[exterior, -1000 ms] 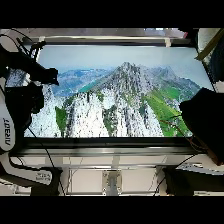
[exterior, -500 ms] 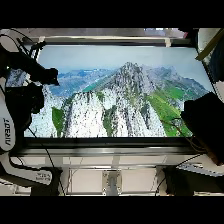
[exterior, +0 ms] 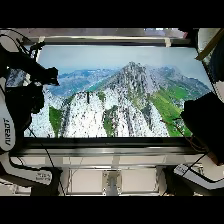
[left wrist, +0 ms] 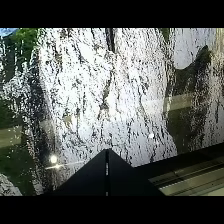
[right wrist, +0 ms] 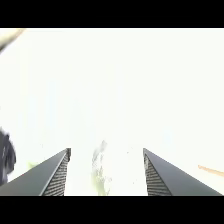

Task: Fold the clothes and pants, and hang the long-sleeved shirts on hangers.

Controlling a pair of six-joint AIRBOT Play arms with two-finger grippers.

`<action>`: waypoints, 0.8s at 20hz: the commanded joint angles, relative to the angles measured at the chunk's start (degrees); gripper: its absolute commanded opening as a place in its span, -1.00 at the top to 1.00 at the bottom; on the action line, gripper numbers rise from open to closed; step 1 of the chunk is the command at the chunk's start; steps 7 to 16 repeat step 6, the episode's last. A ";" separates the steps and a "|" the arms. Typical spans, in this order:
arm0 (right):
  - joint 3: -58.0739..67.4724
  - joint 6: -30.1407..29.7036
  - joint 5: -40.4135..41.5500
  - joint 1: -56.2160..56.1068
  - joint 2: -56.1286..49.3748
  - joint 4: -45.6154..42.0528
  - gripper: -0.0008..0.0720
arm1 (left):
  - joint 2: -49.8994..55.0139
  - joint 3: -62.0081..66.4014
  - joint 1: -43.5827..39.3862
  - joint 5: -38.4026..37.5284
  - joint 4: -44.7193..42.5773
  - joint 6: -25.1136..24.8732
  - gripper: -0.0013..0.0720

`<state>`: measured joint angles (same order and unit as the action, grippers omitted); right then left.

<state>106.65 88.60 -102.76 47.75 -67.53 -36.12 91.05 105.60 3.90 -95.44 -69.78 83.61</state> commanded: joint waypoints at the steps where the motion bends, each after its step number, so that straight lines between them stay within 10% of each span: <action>1: 0.63 -1.73 -1.31 -14.69 1.95 -2.56 -0.41 | 0.00 -0.02 0.02 0.02 -0.02 0.42 0.94; 16: 0.63 -1.66 -2.36 -27.30 2.43 -11.04 -0.41 | 0.00 -0.02 0.02 0.02 -0.02 0.42 0.94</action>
